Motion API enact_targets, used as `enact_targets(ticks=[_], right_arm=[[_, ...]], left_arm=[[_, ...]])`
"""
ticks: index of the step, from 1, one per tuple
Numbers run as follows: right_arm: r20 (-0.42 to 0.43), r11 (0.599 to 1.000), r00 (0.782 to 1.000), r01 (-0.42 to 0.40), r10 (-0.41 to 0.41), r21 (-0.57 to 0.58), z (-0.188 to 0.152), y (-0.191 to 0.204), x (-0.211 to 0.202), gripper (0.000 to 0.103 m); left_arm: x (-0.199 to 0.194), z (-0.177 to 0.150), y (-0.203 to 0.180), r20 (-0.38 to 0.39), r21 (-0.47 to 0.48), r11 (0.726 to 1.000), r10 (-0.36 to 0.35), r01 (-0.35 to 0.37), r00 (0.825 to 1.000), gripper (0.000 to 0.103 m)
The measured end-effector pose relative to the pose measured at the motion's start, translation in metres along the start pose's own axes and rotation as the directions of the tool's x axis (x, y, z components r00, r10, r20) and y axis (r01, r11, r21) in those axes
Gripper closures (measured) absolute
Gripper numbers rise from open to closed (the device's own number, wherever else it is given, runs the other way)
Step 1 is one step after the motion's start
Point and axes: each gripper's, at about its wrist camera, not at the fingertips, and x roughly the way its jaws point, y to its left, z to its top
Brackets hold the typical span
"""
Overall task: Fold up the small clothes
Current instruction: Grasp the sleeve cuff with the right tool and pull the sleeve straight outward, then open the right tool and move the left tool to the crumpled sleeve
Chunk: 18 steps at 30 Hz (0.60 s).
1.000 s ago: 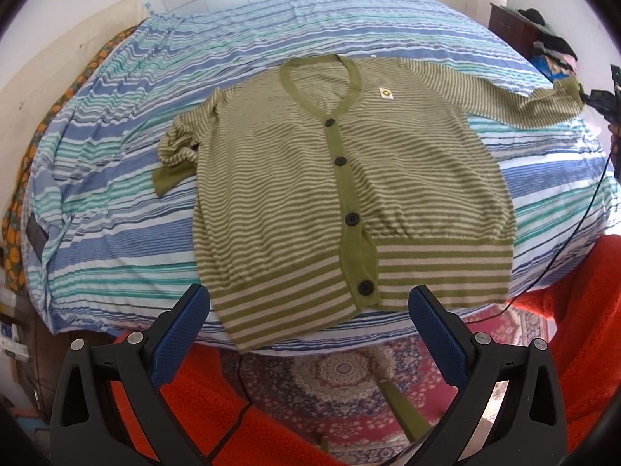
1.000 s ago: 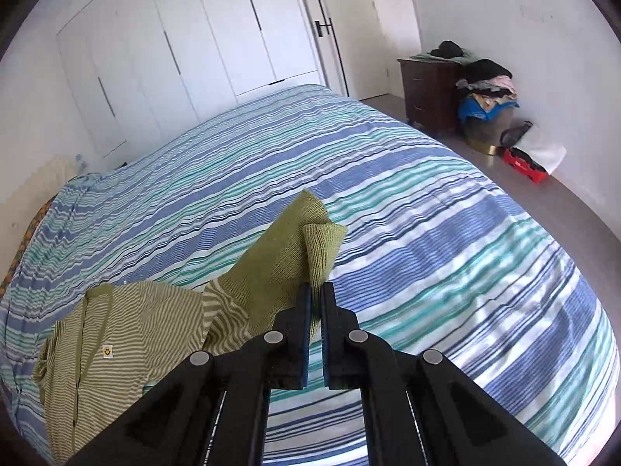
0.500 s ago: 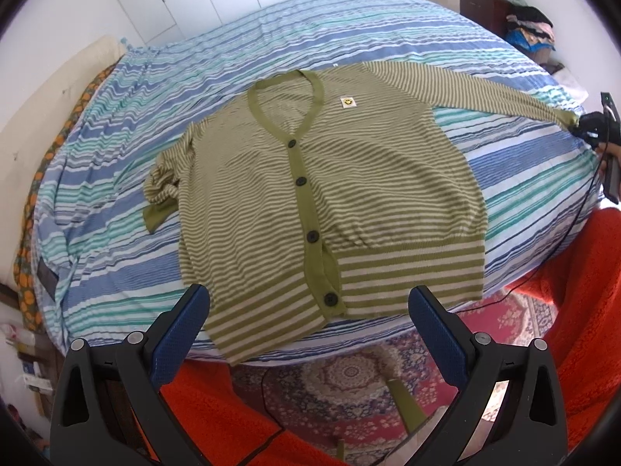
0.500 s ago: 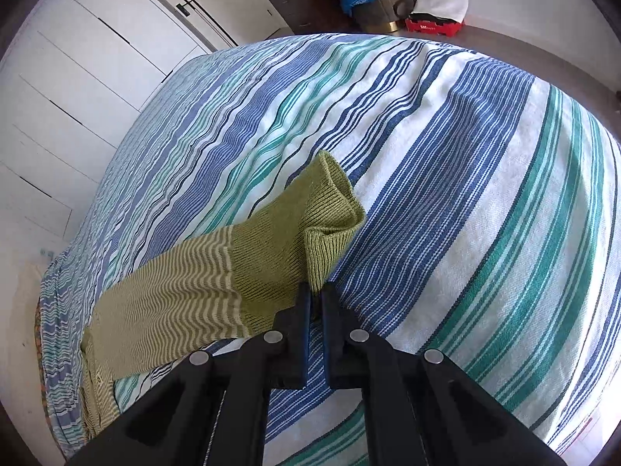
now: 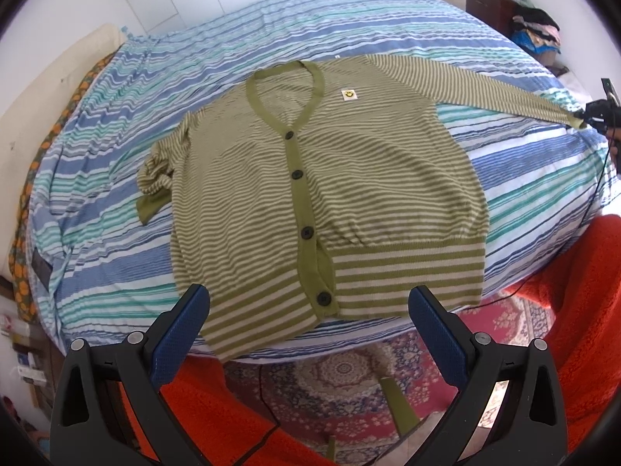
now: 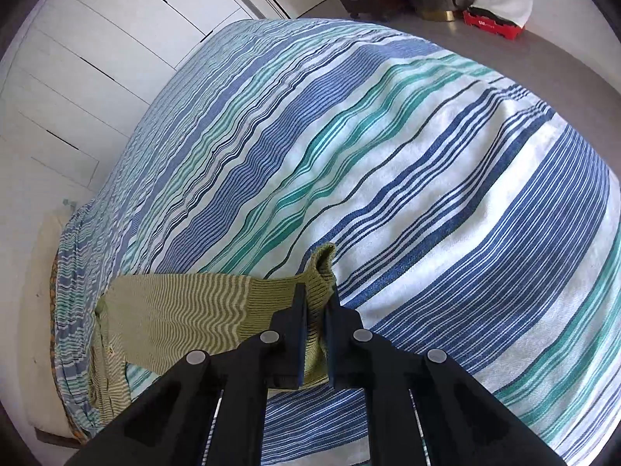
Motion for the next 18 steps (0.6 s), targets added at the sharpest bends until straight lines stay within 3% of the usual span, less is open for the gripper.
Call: enact_targets(ticks=[2, 5, 6, 9, 11, 13, 15, 16, 18], right_arm=[[0.038, 0.988, 0.989, 0.144, -0.142, -0.058, 0.006, -0.001, 0.001, 0.096], [0.016, 0.978, 0.982, 0.190, -0.189, -0.091, 0.003, 0.006, 0.015, 0.093], [0.026, 0.971, 0.976, 0.217, -0.215, -0.103, 0.001, 0.013, 0.016, 0.086], [0.087, 0.941, 0.954, 0.299, -0.288, -0.158, -0.013, 0.036, -0.003, 0.041], [0.169, 0.912, 0.938, 0.337, -0.303, -0.235, -0.032, 0.064, -0.029, 0.038], [0.155, 0.913, 0.964, 0.257, -0.217, -0.318, -0.060, 0.098, -0.055, 0.038], [0.000, 0.929, 1.000, 0.020, -0.022, -0.370, -0.105, 0.137, -0.065, 0.038], [-0.115, 0.921, 0.991, -0.112, 0.073, -0.374, -0.135, 0.157, -0.064, 0.038], [-0.324, 0.878, 0.921, -0.328, 0.215, -0.350, -0.203, 0.197, -0.057, 0.040]], left_arm=[[0.009, -0.004, 0.004, -0.034, -0.015, 1.000, -0.005, 0.005, 0.999, 0.001], [0.017, -0.007, 0.012, -0.053, -0.030, 0.999, 0.012, -0.014, 0.999, 0.001], [0.018, -0.008, 0.017, -0.056, -0.042, 0.999, 0.017, -0.019, 0.998, 0.001], [0.017, -0.012, 0.040, -0.047, -0.107, 0.994, 0.015, -0.020, 0.999, 0.001], [0.017, -0.018, 0.056, -0.038, -0.150, 0.988, 0.019, -0.024, 0.999, 0.001], [0.021, -0.025, 0.068, -0.041, -0.185, 0.982, 0.020, -0.027, 0.999, 0.001], [0.027, -0.031, 0.076, -0.051, -0.212, 0.977, 0.004, -0.014, 0.999, 0.001], [0.030, -0.033, 0.078, -0.055, -0.222, 0.975, -0.009, -0.003, 0.998, 0.001], [0.032, -0.037, 0.080, -0.054, -0.235, 0.972, -0.034, 0.020, 0.998, 0.001]])
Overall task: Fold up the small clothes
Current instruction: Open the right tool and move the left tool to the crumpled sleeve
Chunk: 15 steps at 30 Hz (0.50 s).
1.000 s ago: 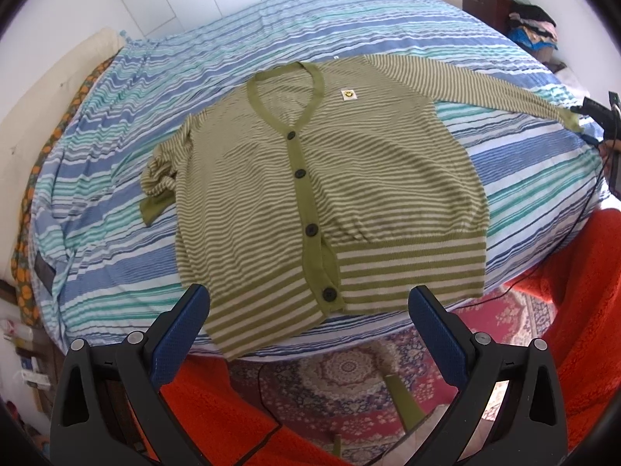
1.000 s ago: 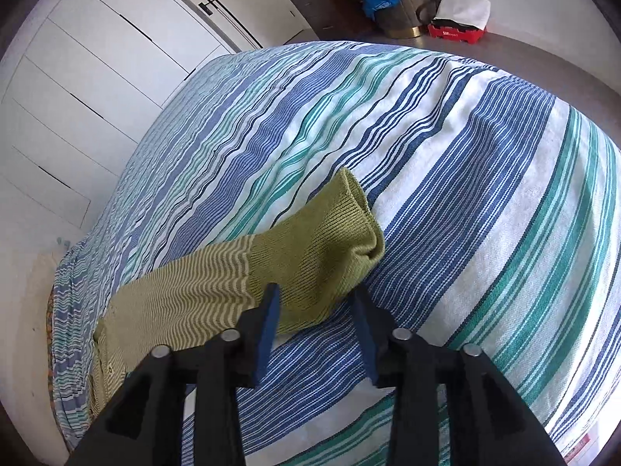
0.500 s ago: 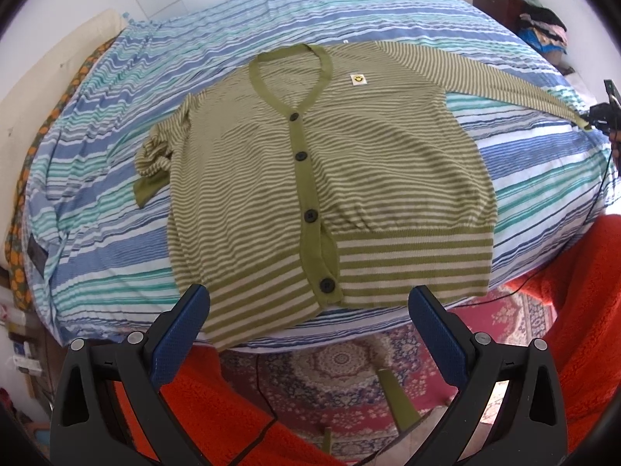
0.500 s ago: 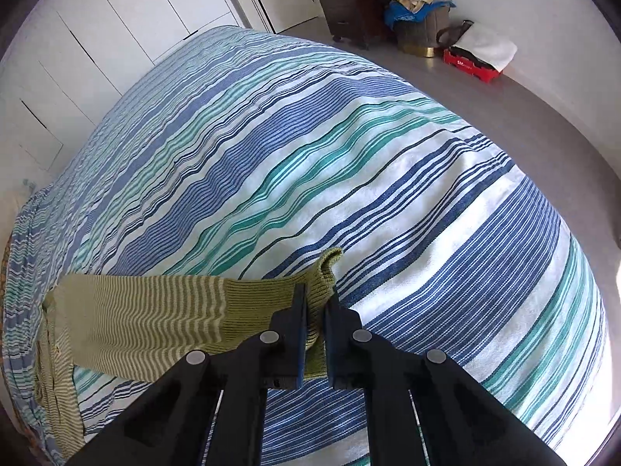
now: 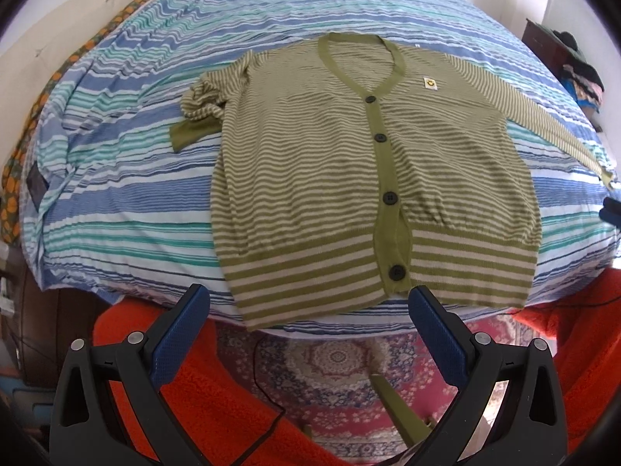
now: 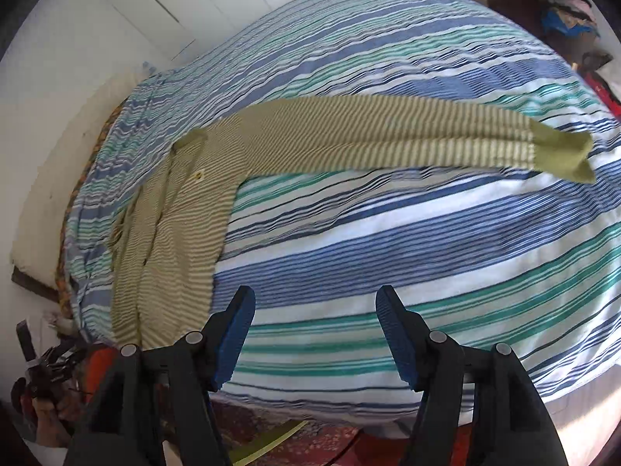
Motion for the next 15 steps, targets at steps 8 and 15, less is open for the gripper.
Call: enact_targets(ticks=[8, 15], right_arm=[[-0.260, 0.978, 0.957, -0.166, 0.129, -0.128, -0.080, 0.111, 0.140, 0.069], [-0.298, 0.987, 0.954, -0.003, -0.046, -0.163, -0.091, 0.098, 0.115, 0.100]], left_arm=[[-0.015, -0.016, 0.022, 0.063, -0.017, 1.000, -0.017, 0.018, 0.998, 0.001], [-0.014, -0.039, 0.063, 0.062, -0.120, 0.993, -0.010, 0.017, 0.998, 0.001]])
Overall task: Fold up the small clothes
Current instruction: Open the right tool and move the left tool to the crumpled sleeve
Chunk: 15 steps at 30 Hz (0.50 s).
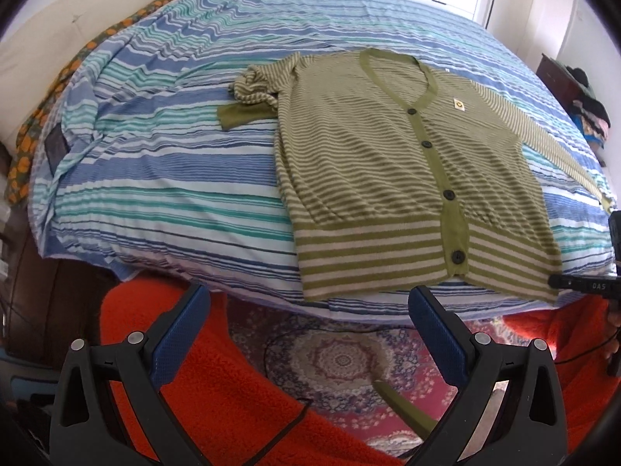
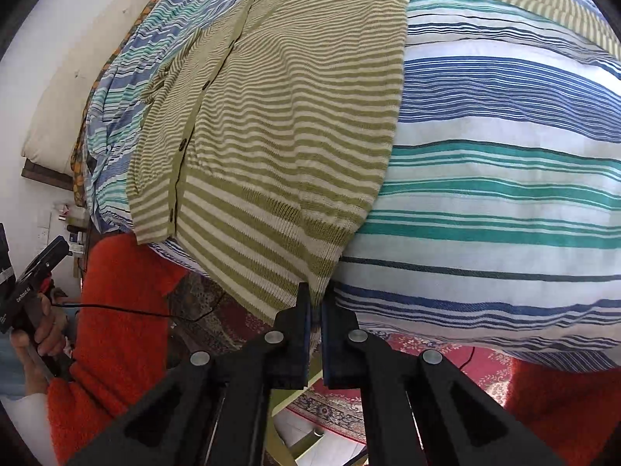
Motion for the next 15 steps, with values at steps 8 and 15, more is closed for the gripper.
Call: enact_targets(ticks=[8, 15], right_arm=[[0.082, 0.992, 0.990, 0.120, -0.117, -0.032, -0.004, 0.018, 0.000, 0.069], [0.386, 0.929, 0.859, 0.369, -0.337, -0.008, -0.034, 0.041, -0.053, 0.029]], left_arm=[[0.018, 0.007, 0.008, -0.049, -0.041, 0.999, -0.032, 0.030, 0.998, 0.001], [0.053, 0.051, 0.044, -0.036, -0.018, 1.000, -0.013, 0.012, 0.999, 0.001]])
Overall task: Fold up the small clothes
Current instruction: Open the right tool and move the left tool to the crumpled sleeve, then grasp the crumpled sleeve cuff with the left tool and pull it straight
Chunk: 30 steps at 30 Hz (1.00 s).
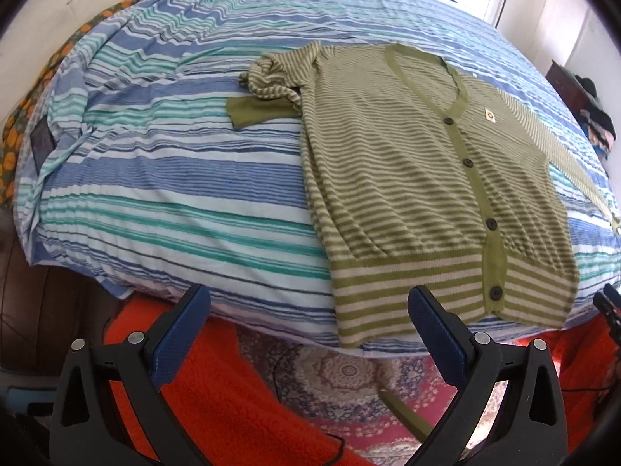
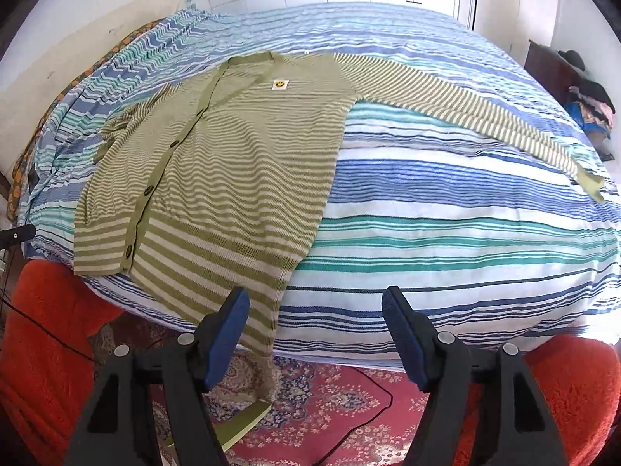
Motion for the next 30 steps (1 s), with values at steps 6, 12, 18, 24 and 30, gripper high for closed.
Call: enact_targets(ticks=[6, 12, 18, 24, 30], right_arm=[[-0.008, 0.999, 1.000, -0.016, 0.016, -0.027, 0.006, 0.005, 0.006, 0.028], [-0.047, 0.999, 0.998, -0.034, 0.033, -0.038, 0.007, 0.010, 0.017, 0.028], [-0.064, 0.999, 0.998, -0.014, 0.011, -0.048, 0.010, 0.018, 0.023, 0.028], [-0.061, 0.998, 0.998, -0.013, 0.009, -0.065, 0.009, 0.023, 0.025, 0.028], [-0.089, 0.996, 0.996, -0.034, 0.026, -0.086, 0.007, 0.028, 0.034, 0.028]], left_arm=[[0.049, 0.079, 0.039, 0.198, 0.041, 0.991, 0.121, -0.131, 0.973, 0.007], [0.159, 0.127, 0.040, 0.084, 0.358, 0.904, 0.217, -0.233, 0.973, 0.040], [0.178, 0.157, 0.058, 0.036, 0.292, 0.944, 0.153, -0.157, 0.988, 0.100], [0.083, 0.166, 0.167, 0.175, -0.235, 0.951, -0.161, 0.200, 0.971, 0.100], [0.054, 0.121, 0.244, 0.092, -0.424, 0.901, -0.063, 0.096, 0.994, 0.059]])
